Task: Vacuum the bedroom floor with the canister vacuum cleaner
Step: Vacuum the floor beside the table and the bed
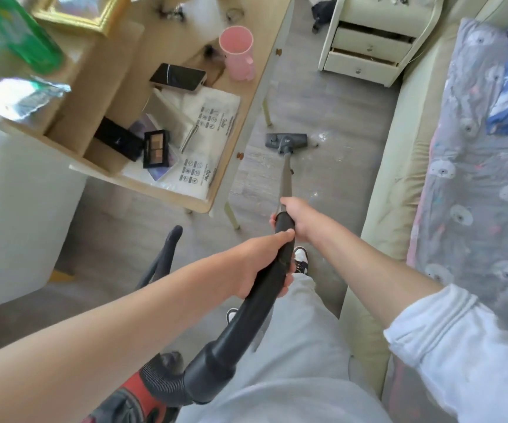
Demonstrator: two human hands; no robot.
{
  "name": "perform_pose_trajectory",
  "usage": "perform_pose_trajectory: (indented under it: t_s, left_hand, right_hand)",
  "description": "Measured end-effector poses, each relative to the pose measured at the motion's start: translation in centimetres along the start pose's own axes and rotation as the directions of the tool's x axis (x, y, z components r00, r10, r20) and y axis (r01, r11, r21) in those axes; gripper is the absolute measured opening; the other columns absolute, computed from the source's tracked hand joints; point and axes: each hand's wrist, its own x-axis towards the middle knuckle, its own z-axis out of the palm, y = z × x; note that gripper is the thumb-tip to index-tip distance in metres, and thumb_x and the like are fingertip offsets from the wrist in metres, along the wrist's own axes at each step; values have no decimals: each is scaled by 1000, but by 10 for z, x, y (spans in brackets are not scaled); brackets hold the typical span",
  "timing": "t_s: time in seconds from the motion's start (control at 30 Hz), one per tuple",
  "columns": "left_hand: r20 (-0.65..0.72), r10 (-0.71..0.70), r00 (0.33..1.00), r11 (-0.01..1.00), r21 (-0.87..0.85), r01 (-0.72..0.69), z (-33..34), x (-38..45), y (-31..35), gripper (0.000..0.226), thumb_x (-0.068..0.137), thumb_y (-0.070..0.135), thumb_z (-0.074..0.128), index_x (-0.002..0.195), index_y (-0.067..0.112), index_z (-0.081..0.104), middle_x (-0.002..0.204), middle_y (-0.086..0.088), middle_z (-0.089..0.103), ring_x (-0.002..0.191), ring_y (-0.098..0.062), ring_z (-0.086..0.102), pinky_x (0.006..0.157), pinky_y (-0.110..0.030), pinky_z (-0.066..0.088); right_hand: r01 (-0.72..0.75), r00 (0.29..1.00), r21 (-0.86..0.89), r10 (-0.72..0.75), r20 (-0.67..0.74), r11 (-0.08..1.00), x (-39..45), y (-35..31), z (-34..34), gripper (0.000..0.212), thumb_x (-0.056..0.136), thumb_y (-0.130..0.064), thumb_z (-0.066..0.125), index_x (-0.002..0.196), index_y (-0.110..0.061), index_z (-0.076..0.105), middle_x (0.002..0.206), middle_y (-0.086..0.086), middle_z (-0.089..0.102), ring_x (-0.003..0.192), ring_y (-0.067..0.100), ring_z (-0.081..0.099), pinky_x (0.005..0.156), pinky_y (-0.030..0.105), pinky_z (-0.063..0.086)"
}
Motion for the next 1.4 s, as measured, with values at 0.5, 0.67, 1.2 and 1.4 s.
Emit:
perform_pose_trajectory:
  t_s: [0.5, 0.67, 1.2, 1.4]
  left_hand:
    - [68, 49, 996, 999, -27, -48, 25, 40, 70, 51, 96, 62, 54, 96, 12, 59, 57, -3, 59, 41, -18, 55, 47, -23, 51]
    - [124, 90, 988, 992, -96, -78, 71, 57, 103, 48, 96, 58, 54, 86, 11, 57, 56, -4, 59, 41, -19, 56, 47, -24, 52]
    - [141, -73, 987, 978, 202, 44, 101, 28, 2, 43, 94, 53, 61, 83, 12, 54, 55, -4, 56, 39, -18, 53, 45, -21, 49]
    - [143, -107, 984, 960, 271, 65, 86, 6, -32, 44, 97, 56, 57, 90, 12, 55, 53, -3, 57, 39, -18, 54, 44, -20, 49]
  right_hand:
    - [88, 989, 32, -83, -125, 996, 22, -79, -22, 16, 100, -24, 49, 102, -12, 39, 79, 10, 44, 51, 18, 44, 36, 22, 47]
    - [67, 988, -53, -73, -133, 996, 15, -124, -58, 19, 101, -26, 50, 110, -11, 42, 79, 11, 48, 53, 18, 47, 36, 19, 46]
    - [10, 988, 332, 42, -149, 943, -35, 3, -123, 24, 98, -32, 54, 96, -13, 39, 81, 10, 46, 52, 16, 48, 38, 23, 48]
    - [-15, 989, 399, 73, -130, 917, -54, 51, -124, 25, 98, -32, 54, 93, -12, 39, 81, 13, 47, 46, 16, 52, 41, 24, 50]
